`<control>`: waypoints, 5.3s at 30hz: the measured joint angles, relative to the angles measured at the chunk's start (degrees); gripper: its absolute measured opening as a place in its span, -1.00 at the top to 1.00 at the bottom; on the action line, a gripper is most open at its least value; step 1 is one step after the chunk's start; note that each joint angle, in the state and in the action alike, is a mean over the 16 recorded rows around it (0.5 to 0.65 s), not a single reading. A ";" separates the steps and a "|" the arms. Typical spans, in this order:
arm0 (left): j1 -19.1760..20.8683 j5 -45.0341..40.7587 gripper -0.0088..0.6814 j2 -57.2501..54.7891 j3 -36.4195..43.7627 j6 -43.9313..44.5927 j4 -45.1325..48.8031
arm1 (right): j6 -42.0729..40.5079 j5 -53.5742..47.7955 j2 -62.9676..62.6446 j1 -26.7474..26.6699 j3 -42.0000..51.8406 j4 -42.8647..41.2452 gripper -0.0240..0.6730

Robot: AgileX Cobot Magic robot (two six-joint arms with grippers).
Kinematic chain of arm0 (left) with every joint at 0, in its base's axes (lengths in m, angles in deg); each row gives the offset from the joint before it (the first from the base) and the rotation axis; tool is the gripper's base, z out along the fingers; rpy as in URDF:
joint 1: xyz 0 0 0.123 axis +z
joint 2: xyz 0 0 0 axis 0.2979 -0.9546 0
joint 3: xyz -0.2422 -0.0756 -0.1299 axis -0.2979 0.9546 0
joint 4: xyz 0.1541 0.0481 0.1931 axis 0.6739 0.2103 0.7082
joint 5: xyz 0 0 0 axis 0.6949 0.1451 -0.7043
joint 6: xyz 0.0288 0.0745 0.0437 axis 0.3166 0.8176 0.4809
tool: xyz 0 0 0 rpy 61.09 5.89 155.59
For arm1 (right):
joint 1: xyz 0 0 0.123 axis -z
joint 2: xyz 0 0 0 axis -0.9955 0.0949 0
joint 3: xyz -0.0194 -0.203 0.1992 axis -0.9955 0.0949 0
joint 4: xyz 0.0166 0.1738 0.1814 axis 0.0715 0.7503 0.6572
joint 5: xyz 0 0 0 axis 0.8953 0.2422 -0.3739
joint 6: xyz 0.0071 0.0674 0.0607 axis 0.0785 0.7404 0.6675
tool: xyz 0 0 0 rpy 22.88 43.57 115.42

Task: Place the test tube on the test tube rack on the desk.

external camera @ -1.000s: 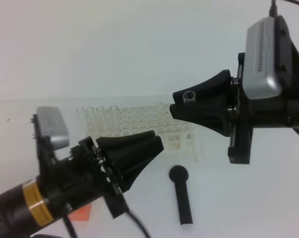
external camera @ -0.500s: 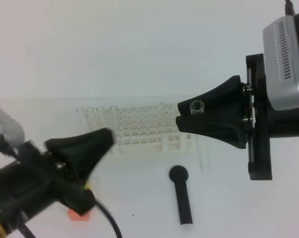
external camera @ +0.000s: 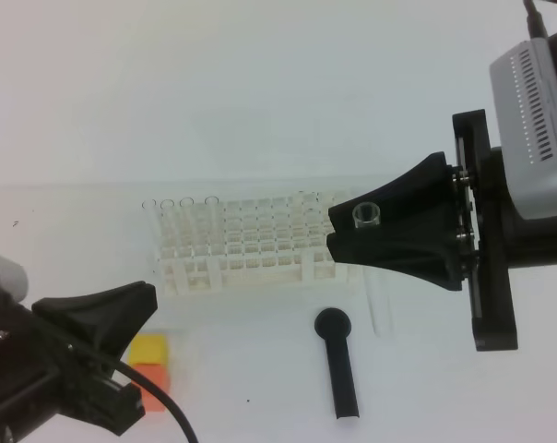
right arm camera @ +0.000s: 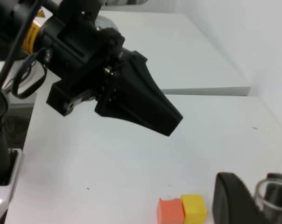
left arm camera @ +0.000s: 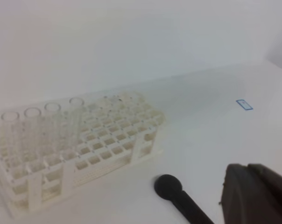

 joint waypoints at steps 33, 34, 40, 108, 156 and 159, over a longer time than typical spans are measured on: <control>0.00 -2.40 0.98 0.14 -0.15 -2.47 -11.13 | -1.45 -0.75 -0.19 0.00 0.69 0.40 0.59; 0.00 -3.62 0.98 0.15 -0.30 -2.44 -14.92 | -1.47 -0.77 -0.19 0.00 0.69 0.42 0.59; 0.00 -19.12 0.98 0.18 -2.26 -2.29 -42.02 | -1.51 -0.88 -0.22 0.00 0.69 0.56 0.59; 29.62 -43.59 0.98 43.89 22.20 55.25 -89.52 | 10.16 10.52 3.04 -0.51 1.36 -11.73 0.59; 29.82 -34.72 0.98 44.78 26.77 86.63 -97.62 | 91.16 90.26 42.52 -17.75 -14.91 -66.97 0.59; 29.72 -34.91 0.98 44.75 26.77 86.63 -97.62 | 92.01 90.67 42.74 -18.10 -14.91 -67.04 0.59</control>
